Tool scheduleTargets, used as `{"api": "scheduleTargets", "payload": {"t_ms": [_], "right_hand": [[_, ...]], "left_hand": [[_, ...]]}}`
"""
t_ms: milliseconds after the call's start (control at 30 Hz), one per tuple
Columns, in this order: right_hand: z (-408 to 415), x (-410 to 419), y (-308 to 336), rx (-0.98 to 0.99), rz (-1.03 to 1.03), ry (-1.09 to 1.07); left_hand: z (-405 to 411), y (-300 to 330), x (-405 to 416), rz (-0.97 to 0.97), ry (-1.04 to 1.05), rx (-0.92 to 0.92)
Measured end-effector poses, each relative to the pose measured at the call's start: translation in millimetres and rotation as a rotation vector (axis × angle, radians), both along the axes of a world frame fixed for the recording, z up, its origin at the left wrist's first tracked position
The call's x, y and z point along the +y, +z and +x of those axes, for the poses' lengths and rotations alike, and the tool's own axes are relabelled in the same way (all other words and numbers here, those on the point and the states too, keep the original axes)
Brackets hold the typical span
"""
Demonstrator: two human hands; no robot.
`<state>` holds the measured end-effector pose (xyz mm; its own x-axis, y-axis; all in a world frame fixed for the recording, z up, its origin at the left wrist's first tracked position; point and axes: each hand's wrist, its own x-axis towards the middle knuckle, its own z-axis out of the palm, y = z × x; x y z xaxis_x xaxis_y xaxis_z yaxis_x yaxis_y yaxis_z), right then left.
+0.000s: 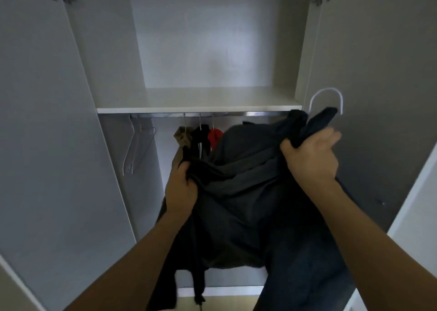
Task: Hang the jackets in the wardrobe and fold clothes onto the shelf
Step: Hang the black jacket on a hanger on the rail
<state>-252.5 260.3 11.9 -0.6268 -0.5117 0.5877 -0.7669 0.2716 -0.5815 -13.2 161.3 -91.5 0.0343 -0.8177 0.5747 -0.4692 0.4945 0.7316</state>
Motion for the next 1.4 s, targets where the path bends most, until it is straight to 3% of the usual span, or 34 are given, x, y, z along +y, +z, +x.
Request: {"api": "scheduleTargets", "payload": {"t_ms": [133, 233, 300, 400, 533, 633, 700, 900, 1100, 1200, 1400], "right_hand": [[10, -5, -35, -0.263, -0.156, 0.115], [17, -2, -62, -0.496, -0.361, 0.213], [25, 2, -76, -0.515, -0.485, 0.216], [33, 3, -89, -0.347, -0.563, 0.237], [39, 4, -99, -0.024, -0.356, 0.235], [39, 8, -100, 0.049, -0.205, 0.414], [39, 9, -97, -0.026, -0.119, 0.5], [43, 3, -88, -0.1, 0.233, 0.601], [36, 1, -81, -0.522, 0.439, 0.973], [38, -1, -85, -0.542, 0.379, 0.957], [42, -11, -98, -0.497, 0.126, 0.696]], "left_hand": [[-9, 34, 0, -0.282, -0.095, -0.359], [-16, 45, 2, -0.341, -0.129, -0.471], [-19, 46, 3, -0.337, -0.159, -0.505], [-23, 46, 6, -0.346, -0.221, -0.533], [-23, 48, 5, -0.299, -0.304, -0.487], [-26, 57, 2, -0.122, -0.432, -0.313], [-27, 63, 0, -0.022, -0.502, -0.236], [-30, 72, -1, 0.102, -0.567, -0.312], [-31, 84, 3, 0.216, -0.639, -0.258], [-31, 85, 5, 0.223, -0.649, -0.232], [-22, 55, 9, 0.192, -0.595, -0.314]]}}
